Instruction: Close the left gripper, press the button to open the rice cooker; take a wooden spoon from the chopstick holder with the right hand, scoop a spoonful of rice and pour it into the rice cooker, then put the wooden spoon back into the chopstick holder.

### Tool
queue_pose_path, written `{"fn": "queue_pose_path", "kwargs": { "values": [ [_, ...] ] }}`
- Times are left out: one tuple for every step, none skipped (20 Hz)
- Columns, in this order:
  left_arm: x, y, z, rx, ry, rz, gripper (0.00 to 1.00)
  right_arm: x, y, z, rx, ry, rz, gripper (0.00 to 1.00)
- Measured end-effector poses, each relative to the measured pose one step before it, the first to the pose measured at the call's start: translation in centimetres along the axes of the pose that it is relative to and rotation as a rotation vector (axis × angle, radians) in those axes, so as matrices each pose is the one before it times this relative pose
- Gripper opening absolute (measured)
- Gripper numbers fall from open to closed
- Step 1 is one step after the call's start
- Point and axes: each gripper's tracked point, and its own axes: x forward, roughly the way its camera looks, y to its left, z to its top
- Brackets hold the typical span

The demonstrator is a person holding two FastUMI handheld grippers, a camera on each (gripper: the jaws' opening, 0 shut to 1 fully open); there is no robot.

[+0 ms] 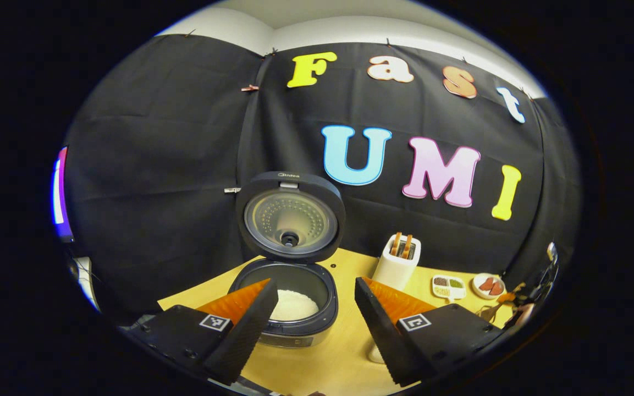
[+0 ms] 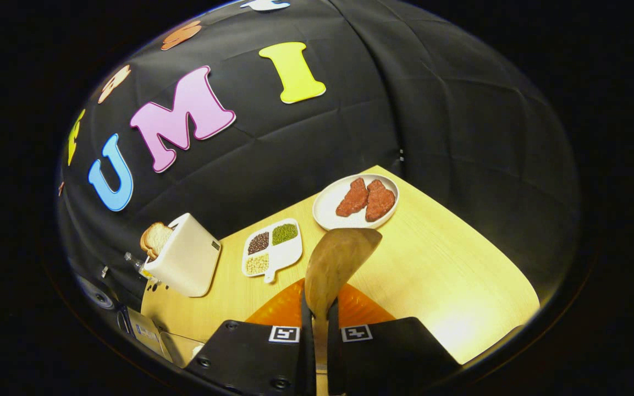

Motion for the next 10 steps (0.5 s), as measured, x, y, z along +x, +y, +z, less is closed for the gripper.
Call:
{"fn": "queue_pose_path", "kwargs": {
  "values": [
    [-0.039, 0.033, 1.566, 0.00141, -0.02918, -0.0011, 0.96, -0.628, 0.399, 0.276, -0.00189, -0.00978, 0.01264, 0.14],
    [0.257, 0.283, 1.182, 0.01494, -0.02022, 0.00209, 0.95, -0.713, 0.293, 0.566, -0.01136, -0.02379, -0.00315, 0.16],
    [0.436, 0.241, 1.093, 0.02056, -0.01099, -0.00209, 0.95, -0.068, 0.094, 0.416, -0.01147, -0.02297, 0.00604, 0.07],
    [0.467, 0.262, 1.036, 0.02015, -0.01085, -0.00085, 0.95, -0.679, 0.147, 0.395, -0.01187, -0.01596, -0.00118, 0.22],
    [0.587, 0.378, 1.086, 0.01355, -0.00958, -0.00157, 0.95, -0.59, 0.082, -0.071, -0.01129, -0.00425, -0.00583, 0.48],
    [0.614, 0.149, 1.032, 0.00728, -0.01347, -0.00885, 0.95, -0.754, -0.214, -0.328, -0.01366, 0.00554, -0.01363, 0.74],
    [0.673, 0.353, 1.114, 0.00954, -0.01776, -0.00359, 0.95, -0.21, -0.457, -0.133, -0.01658, -0.00015, -0.01825, 1.0],
    [0.839, 0.485, 0.91, 0.01268, -0.01748, -0.0038, 0.95, -1.593, -0.452, 0.246, -0.01126, -0.01107, -0.01401, 0.99],
    [0.899, 0.478, 0.915, 0.01473, -0.02064, -0.00703, 0.95, -0.591, -0.101, 0.281, -0.01086, -0.01687, -0.01135, 0.99],
    [0.931, 0.421, 1.014, 0.0109, -0.02487, -0.00573, 0.95, -1.187, -0.104, 0.211, -0.01479, -0.01491, -0.00406, 0.99]
  ]
}}
